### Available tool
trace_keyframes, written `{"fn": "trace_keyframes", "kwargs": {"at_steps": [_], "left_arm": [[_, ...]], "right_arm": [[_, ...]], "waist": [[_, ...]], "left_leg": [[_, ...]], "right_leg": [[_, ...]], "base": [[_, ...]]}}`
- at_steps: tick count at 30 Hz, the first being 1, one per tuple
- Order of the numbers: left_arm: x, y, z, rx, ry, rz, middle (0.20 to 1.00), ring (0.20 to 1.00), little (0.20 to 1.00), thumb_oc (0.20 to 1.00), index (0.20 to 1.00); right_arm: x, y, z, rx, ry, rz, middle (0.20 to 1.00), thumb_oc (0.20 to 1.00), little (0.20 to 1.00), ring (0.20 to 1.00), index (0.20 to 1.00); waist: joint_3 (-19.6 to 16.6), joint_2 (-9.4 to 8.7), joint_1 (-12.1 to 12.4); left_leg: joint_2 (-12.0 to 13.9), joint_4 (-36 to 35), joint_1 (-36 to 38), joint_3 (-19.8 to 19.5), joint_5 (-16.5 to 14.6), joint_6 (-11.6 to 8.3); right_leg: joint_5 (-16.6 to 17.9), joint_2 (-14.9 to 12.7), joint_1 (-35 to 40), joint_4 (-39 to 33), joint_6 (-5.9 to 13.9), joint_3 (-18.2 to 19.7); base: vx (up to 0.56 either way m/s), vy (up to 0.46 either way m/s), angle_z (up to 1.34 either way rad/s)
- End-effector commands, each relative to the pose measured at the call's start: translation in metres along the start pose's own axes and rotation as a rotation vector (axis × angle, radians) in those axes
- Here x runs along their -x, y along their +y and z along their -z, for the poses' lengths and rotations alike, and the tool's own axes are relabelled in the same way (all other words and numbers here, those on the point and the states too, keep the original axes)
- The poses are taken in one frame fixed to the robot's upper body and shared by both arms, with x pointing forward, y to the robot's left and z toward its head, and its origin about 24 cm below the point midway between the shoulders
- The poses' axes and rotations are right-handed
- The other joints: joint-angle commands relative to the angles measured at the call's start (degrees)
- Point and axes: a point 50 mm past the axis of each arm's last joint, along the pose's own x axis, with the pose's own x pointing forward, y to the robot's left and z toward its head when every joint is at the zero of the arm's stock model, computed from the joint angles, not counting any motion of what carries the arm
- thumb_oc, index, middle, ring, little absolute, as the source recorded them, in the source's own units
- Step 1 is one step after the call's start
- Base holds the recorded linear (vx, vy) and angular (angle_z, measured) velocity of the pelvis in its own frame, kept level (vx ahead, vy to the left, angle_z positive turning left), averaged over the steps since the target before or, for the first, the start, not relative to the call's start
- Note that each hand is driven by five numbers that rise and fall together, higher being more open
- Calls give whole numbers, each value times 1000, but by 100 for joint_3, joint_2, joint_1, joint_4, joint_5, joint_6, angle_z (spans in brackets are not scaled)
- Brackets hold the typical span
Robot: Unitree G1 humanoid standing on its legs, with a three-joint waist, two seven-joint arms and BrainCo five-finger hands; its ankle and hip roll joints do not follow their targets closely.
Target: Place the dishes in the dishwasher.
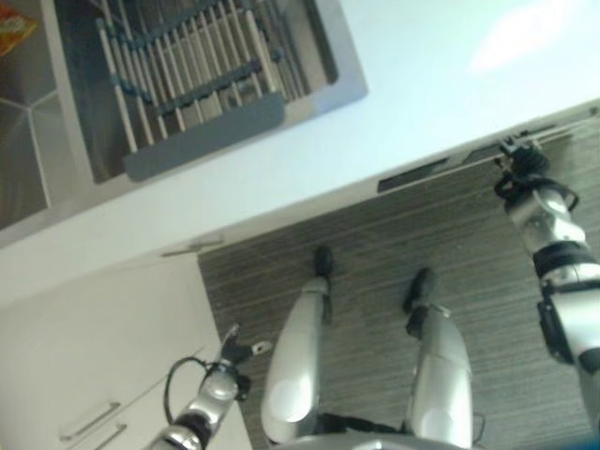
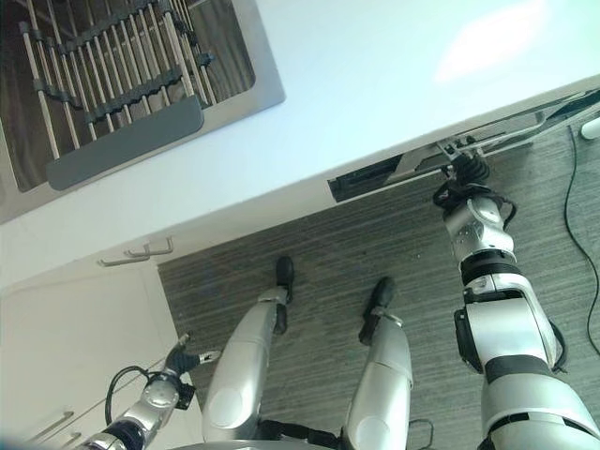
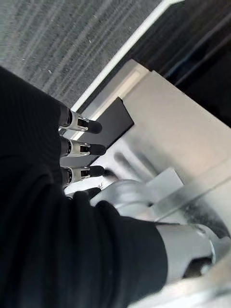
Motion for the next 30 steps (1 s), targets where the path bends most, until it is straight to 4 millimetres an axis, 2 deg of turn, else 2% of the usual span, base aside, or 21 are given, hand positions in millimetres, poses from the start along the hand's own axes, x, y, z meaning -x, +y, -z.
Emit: {"fn": "trace_keyframes", "kwargs": {"at_steps": [1, 7, 10, 12, 16, 19, 21, 24, 25, 27, 29, 30], "left_arm": [[0, 33, 14, -61, 41, -62, 1000, 1000, 1000, 1000, 1000], [4, 57, 25, -87, 59, -108, 1000, 1000, 1000, 1000, 1000], [4, 62, 24, -96, 54, -115, 1000, 1000, 1000, 1000, 1000], [4, 63, 23, -104, 49, -118, 1000, 1000, 1000, 1000, 1000], [2, 62, 20, -98, 42, -127, 1000, 1000, 1000, 1000, 1000], [1, 52, 19, -41, 56, -140, 1000, 1000, 1000, 1000, 1000], [-1, 44, 17, -7, 83, -142, 1000, 1000, 1000, 1000, 1000], [-1, 33, 21, 92, 134, -97, 1000, 1000, 1000, 1000, 1000], [1, 26, 26, 120, 169, -88, 1000, 1000, 1000, 1000, 1000], [6, 18, 37, 143, 217, -54, 1000, 1000, 1000, 1000, 1000], [20, -9, 59, 367, 303, 162, 1000, 1000, 1000, 1000, 1000], [22, -12, 60, 406, 296, 200, 1000, 1000, 1000, 1000, 1000]], "right_arm": [[4, 79, -118, 114, -382, -271, 1000, 1000, 1000, 1000, 1000], [10, 90, -147, 86, -451, -307, 1000, 1000, 1000, 1000, 1000], [9, 90, -145, 62, -441, -301, 1000, 1000, 1000, 1000, 1000], [7, 89, -135, 46, -410, -300, 1000, 1000, 1000, 1000, 1000], [0, 82, -93, 9, -325, -267, 1000, 1000, 1000, 1000, 1000], [0, 72, -41, -40, -240, -221, 1000, 1000, 1000, 1000, 1000], [6, 66, 2, -57, -155, -219, 1000, 1000, 1000, 1000, 1000], [23, 51, 67, -218, 26, -169, 1000, 1000, 1000, 1000, 1000], [35, 41, 94, -197, 71, -143, 1000, 1000, 1000, 1000, 1000], [48, 27, 119, -207, 121, -90, 1000, 1000, 1000, 1000, 1000], [75, -10, 157, -166, 207, -20, 1000, 1000, 1000, 1000, 1000], [80, -18, 163, -164, 225, -7, 1000, 1000, 1000, 1000, 1000]], "waist": [[-195, -263, 438], [-195, -464, 677], [-195, -504, 744], [-195, -535, 774], [-195, -563, 762], [-195, -565, 657], [-195, -571, 525], [-195, -574, 296], [-200, -546, 180], [-334, -513, 45], [-731, -426, -193], [-804, -421, -231]], "left_leg": [[-162, 15, 76, 200, -513, 122], [-91, 38, -200, 63, -457, 84], [-103, 49, -224, 26, -463, 88], [-101, 35, -191, 25, -463, 97], [-74, -68, 58, 84, -471, 118], [-9, -238, 456, 215, -471, 95], [45, -348, 788, 339, -477, 82], [122, -494, 1266, 519, -483, 63], [143, -593, 1520, 583, -473, 54], [175, -700, 1666, 677, -330, 57], [219, -951, 2111, 776, -298, -9], [224, -1005, 2191, 791, -301, -19]], "right_leg": [[-462, -139, 122, 177, 242, 51], [-425, -132, 106, 145, 271, -195], [-443, -132, 147, 153, 274, -261], [-446, -129, 221, 132, 280, -305], [-444, -120, 443, 54, 309, -332], [-396, -99, 764, -177, 358, -319], [-368, -72, 1039, -355, 379, -286], [-332, -41, 1409, -564, 402, -210], [-312, -24, 1626, -708, 393, -166], [-139, -4, 1765, -936, 343, -172], [-86, -5, 2170, -1299, 342, -113], [-87, 0, 2245, -1353, 343, -114]], "base": [[47, -84, 26], [44, -68, 18], [25, -41, 9], [-18, -67, 2], [-75, -63, 2], [-128, -48, -3], [-147, -49, -7], [-130, -48, -17], [-117, -45, -22], [-150, -13, -19], [-44, 17, -43], [3, -28, -49]]}}
